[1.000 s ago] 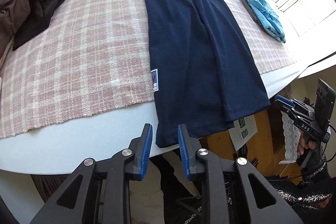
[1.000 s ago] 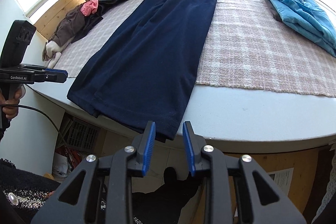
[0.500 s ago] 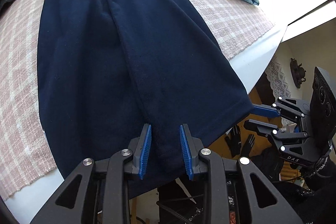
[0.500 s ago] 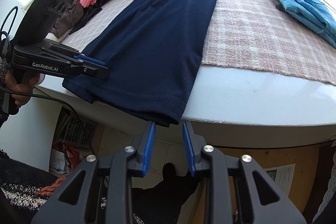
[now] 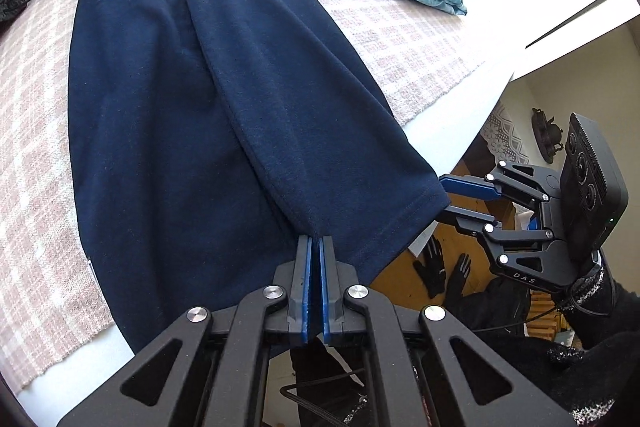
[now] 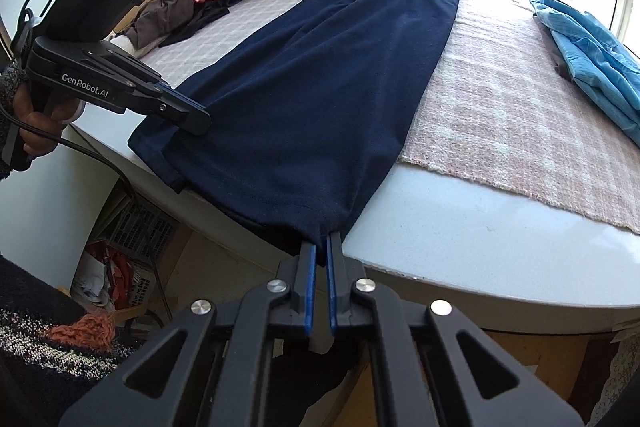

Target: Fold clothes

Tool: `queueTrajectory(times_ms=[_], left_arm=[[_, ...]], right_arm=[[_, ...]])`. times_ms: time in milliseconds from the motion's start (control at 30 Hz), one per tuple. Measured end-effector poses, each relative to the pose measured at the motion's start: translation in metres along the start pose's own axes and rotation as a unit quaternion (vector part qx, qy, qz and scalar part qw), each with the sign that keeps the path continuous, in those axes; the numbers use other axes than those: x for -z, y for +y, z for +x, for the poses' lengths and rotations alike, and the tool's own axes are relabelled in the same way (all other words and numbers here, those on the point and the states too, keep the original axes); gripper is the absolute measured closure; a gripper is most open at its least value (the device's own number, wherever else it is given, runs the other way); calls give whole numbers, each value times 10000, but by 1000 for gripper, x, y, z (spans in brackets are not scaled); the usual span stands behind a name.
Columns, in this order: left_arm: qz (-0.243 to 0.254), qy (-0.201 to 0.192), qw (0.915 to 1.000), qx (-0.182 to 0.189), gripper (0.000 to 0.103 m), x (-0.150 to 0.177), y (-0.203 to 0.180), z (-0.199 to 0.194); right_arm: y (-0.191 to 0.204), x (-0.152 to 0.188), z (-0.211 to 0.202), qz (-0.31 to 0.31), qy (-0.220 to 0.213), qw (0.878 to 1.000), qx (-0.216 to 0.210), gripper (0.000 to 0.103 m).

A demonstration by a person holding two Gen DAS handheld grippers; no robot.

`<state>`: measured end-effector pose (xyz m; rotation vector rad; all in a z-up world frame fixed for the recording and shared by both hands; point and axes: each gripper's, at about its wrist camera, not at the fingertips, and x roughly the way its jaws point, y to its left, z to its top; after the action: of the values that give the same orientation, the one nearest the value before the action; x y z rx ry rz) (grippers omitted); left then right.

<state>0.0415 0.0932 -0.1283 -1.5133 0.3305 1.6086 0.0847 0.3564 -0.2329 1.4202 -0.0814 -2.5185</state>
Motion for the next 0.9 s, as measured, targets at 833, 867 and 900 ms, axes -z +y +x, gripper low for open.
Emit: queueTrajectory(times_ms=[833,867,900], left_arm=[[-231,-379,9949,910,100,-9,-18,7],[-227,-295,9956,857,100,-8,-14,13],[-245,-171,9965,782,100,-7,-8,21]], right_arm=[[-25,10,-15,360,525,9979,105,99],[-26,14,-7,400,712,9966,99,99],[-26,18,-6,406,824,9956,165,99]])
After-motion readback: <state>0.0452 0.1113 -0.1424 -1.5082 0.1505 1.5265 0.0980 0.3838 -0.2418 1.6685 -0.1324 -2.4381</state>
